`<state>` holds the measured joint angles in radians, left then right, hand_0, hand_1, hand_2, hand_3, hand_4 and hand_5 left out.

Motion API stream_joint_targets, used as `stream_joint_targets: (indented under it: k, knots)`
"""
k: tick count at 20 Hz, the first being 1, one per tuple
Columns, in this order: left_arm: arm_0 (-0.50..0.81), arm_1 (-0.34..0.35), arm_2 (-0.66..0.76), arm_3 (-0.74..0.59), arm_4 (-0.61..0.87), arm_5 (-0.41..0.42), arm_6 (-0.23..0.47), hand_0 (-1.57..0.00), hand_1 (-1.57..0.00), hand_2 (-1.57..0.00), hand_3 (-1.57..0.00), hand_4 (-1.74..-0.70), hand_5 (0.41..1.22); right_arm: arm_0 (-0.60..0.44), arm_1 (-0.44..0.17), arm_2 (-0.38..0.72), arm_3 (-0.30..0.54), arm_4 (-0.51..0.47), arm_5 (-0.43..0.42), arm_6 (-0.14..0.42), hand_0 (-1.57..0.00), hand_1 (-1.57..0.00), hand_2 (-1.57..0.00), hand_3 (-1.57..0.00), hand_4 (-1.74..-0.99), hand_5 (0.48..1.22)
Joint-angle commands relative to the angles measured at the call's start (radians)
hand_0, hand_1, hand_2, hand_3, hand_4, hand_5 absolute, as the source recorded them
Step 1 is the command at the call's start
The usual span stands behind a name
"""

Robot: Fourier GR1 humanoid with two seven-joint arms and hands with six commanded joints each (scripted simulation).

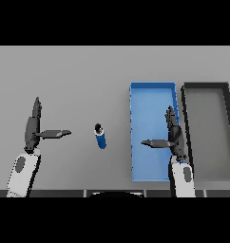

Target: Pick up the blue pipe and place it into the blue bin.

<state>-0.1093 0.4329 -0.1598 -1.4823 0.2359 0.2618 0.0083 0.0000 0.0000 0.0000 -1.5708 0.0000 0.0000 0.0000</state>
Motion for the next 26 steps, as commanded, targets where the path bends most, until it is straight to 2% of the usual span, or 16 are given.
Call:
stream_joint_targets:
  k: [1,6,7,8,9,11,15,18,20,23,26]
  knots:
    - [-0.004,-0.001,0.0,0.003,0.0,0.001,-0.001,0.0,0.0,0.0,0.0,-0.97,0.594,-0.005,-0.001,-0.002,0.003,-0.001,-0.001,0.003,0.0,0.0,0.0,0.0,-1.21,0.594]
    - [-0.042,-0.013,-0.001,0.036,-0.003,-0.002,0.009,0.0,0.0,0.0,0.0,-0.97,0.594,-0.047,-0.013,-0.023,0.039,-0.014,0.004,0.011,0.0,0.0,0.0,0.0,-1.21,0.594]
    - [-0.039,0.06,-0.039,0.03,-0.009,-0.126,-0.037,0.0,0.0,0.0,0.0,-0.97,0.594,-0.039,-0.08,0.019,0.018,0.068,0.025,-0.033,0.0,0.0,0.0,0.0,-1.21,0.594]
    - [-0.037,0.109,-0.056,0.035,-0.007,-0.21,-0.069,0.0,0.0,0.0,0.0,-0.97,0.595,-0.02,-0.118,0.05,-0.003,0.12,0.04,-0.071,0.0,0.0,0.0,0.0,-1.206,0.592]
    - [-0.035,0.14,-0.061,0.045,-0.004,-0.263,-0.089,0.0,0.0,0.0,0.0,-0.97,0.596,-0.009,-0.14,0.069,-0.014,0.156,0.043,-0.084,0.0,0.0,0.0,0.0,-1.198,0.589]
    - [-0.056,0.158,-0.071,0.07,-0.005,-0.313,-0.098,0.0,0.0,0.0,0.0,-0.97,0.596,0.003,-0.156,0.092,-0.038,0.184,0.053,-0.088,0.0,0.0,0.0,0.0,-1.192,0.587]
    - [-0.027,0.181,-0.092,0.04,-0.007,-0.368,-0.165,0.0,0.0,0.0,0.0,-0.97,0.59,0.002,-0.167,0.098,-0.045,0.204,0.049,-0.067,0.0,0.0,0.0,0.0,-1.182,0.583]
    - [0.007,0.217,-0.134,-0.06,0.01,-0.435,-0.155,0.0,0.0,0.0,0.0,-0.98,0.578,-0.004,-0.163,0.091,-0.058,0.184,0.053,-0.053,0.0,0.0,0.0,0.0,-1.194,0.579]
    - [0.044,0.242,-0.172,-0.119,-0.003,-0.463,-0.121,0.0,0.0,0.0,0.0,-1.0,0.548,0.001,-0.158,0.097,-0.076,0.177,0.059,-0.043,0.0,0.0,0.0,0.0,-1.209,0.581]
    - [0.037,0.233,-0.24,-0.183,-0.02,-0.479,0.002,0.0,0.0,0.0,0.0,-1.03,0.496,-0.011,-0.151,0.095,-0.056,0.178,0.055,-0.039,0.0,0.0,0.0,0.0,-1.229,0.576]
    - [0.038,0.214,-0.299,-0.2,-0.066,-0.497,0.015,0.0,0.0,0.0,0.0,-1.08,0.472,0.008,-0.161,0.092,-0.066,0.175,0.062,-0.059,0.0,0.0,0.0,0.0,-1.219,0.572]
